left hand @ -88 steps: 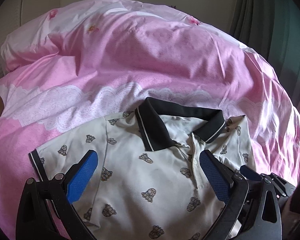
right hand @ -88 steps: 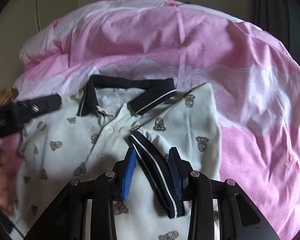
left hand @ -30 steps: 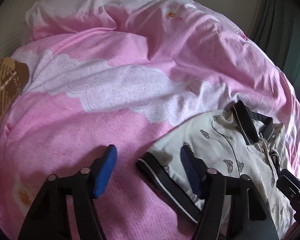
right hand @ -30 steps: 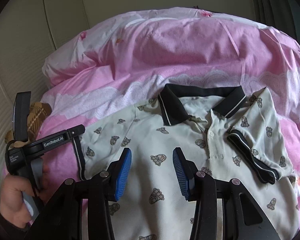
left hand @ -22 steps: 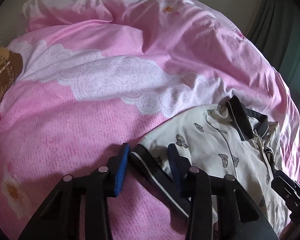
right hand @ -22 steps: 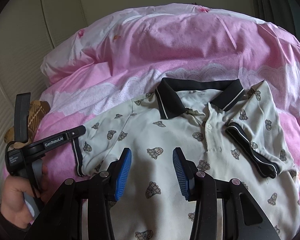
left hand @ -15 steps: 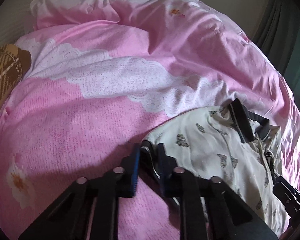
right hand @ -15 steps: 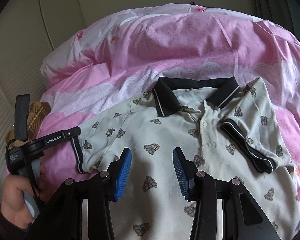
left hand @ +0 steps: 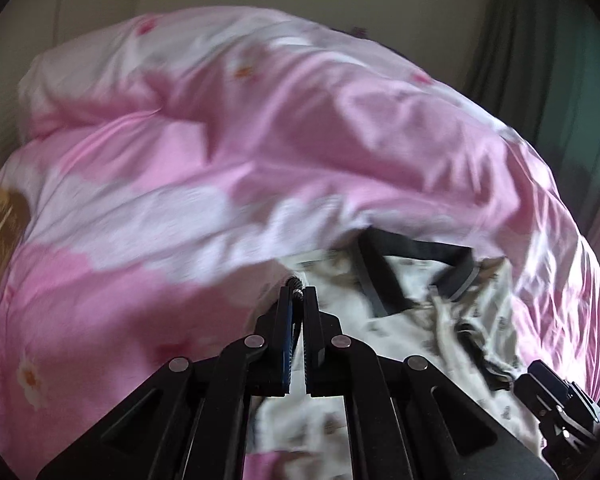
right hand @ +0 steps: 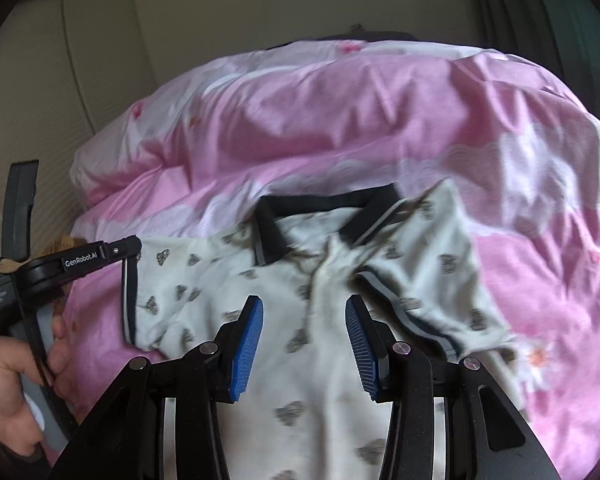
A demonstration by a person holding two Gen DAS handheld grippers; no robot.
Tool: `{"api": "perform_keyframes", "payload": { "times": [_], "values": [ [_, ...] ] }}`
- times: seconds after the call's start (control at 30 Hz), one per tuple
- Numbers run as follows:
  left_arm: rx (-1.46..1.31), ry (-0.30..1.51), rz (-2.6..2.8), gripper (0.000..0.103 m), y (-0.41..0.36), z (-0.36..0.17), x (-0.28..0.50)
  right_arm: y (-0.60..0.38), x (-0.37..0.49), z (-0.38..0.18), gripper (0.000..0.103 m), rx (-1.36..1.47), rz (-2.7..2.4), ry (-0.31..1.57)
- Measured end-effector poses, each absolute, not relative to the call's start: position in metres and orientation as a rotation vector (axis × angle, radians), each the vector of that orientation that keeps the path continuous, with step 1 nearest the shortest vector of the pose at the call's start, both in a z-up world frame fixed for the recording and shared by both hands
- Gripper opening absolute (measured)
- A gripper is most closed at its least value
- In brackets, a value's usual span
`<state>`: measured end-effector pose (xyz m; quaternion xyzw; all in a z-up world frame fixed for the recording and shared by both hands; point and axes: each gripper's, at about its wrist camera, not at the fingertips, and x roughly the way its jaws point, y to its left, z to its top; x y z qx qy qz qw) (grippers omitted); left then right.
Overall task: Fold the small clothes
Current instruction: 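Fold the held sleeve across the shirt body with the left tool, then release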
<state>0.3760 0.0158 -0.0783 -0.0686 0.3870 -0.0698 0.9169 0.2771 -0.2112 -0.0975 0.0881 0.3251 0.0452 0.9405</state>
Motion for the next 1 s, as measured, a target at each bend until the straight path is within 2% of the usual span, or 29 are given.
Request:
{"api": "perform_keyframes", "payload": {
  "times": [0.23,0.43,0.47,0.5,0.53,0.6,0.77,0.83,1.0],
  "values": [
    [-0.063,0.823,-0.234,0.006,-0.069,-0.08,0.392,-0.256,0.275,-0.103,0.044,0.24,0.055,0.661],
    [0.027,0.889,-0.212,0.008,-0.1,-0.117,0.4,-0.278,0.277,-0.114,0.044,0.272,0.044,0.678],
    [0.019,0.89,-0.21,0.01,-0.099,-0.12,0.399,-0.281,0.279,-0.116,0.044,0.284,0.042,0.685],
    [0.01,0.894,-0.214,0.021,-0.098,-0.122,0.397,-0.284,0.281,-0.118,0.044,0.3,0.048,0.691],
    [0.006,0.899,-0.216,0.041,-0.098,-0.123,0.395,-0.285,0.282,-0.119,0.044,0.307,0.053,0.692],
    [0.009,0.886,-0.22,0.057,-0.097,-0.12,0.388,-0.284,0.284,-0.119,0.044,0.301,0.055,0.69],
    [0.06,0.84,-0.219,0.058,-0.084,-0.103,0.363,-0.281,0.282,-0.118,0.044,0.274,0.052,0.687],
    [0.065,0.826,-0.208,0.065,-0.072,-0.1,0.352,-0.282,0.281,-0.117,0.044,0.275,0.05,0.686],
    [0.003,0.861,-0.177,0.065,-0.032,-0.117,0.337,-0.278,0.278,-0.116,0.044,0.26,0.048,0.687]
  ]
}}
